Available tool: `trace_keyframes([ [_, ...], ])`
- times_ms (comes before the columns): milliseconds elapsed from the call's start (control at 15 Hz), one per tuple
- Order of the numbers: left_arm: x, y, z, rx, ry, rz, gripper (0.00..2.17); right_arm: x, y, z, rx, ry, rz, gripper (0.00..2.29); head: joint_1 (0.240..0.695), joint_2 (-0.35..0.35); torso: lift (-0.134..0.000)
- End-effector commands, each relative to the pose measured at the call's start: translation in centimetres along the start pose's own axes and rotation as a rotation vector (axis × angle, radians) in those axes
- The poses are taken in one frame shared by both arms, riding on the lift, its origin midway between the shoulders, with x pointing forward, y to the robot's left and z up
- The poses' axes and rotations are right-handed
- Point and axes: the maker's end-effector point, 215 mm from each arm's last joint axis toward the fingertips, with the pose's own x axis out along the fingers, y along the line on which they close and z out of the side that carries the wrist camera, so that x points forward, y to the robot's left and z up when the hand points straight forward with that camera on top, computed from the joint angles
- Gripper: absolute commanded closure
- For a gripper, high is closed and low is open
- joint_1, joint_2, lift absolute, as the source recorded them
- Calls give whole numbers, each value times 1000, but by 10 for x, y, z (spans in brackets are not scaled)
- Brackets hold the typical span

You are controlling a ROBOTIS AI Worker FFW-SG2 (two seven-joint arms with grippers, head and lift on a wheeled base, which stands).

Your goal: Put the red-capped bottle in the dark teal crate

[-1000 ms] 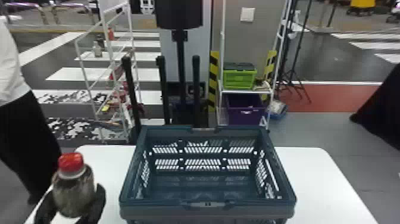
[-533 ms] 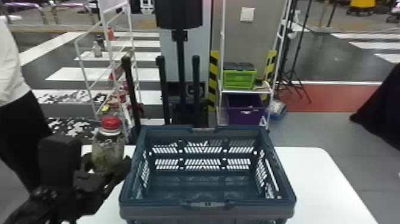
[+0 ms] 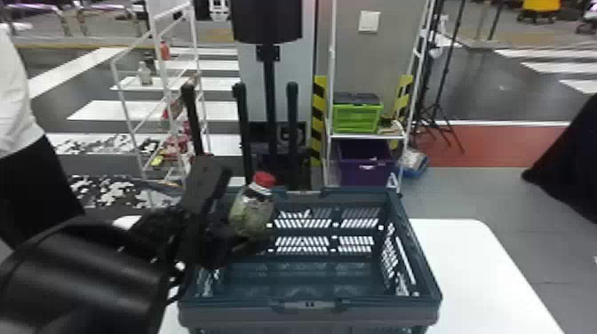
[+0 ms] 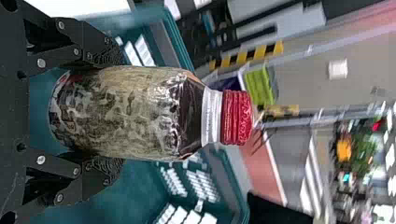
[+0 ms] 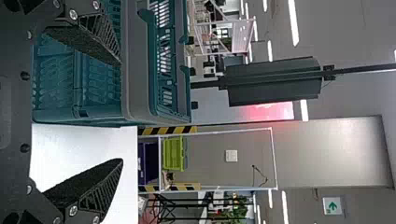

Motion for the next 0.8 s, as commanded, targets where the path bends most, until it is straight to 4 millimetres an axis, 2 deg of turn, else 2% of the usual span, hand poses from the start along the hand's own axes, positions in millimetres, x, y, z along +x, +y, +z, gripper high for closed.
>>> trace_keyframes([
  [0, 35, -22, 9, 104, 65, -66, 1612, 0, 0, -1, 1, 1, -1, 154, 499, 0, 0],
  [267, 93, -46, -3, 249, 157, -192, 1612, -3, -1, -1, 5, -4, -9, 154, 499, 0, 0],
  [400, 121, -71, -16, 301, 192, -288, 1612, -5, -2, -1, 3, -11, -12, 154, 499, 0, 0],
  [600, 148, -91, -41, 401, 247, -371, 1612, -6, -2, -3, 4, -11, -15, 154, 499, 0, 0],
  [733, 160, -101, -50, 449, 259, -414, 1612, -4, -2, -2, 5, -14, -14, 154, 499, 0, 0],
])
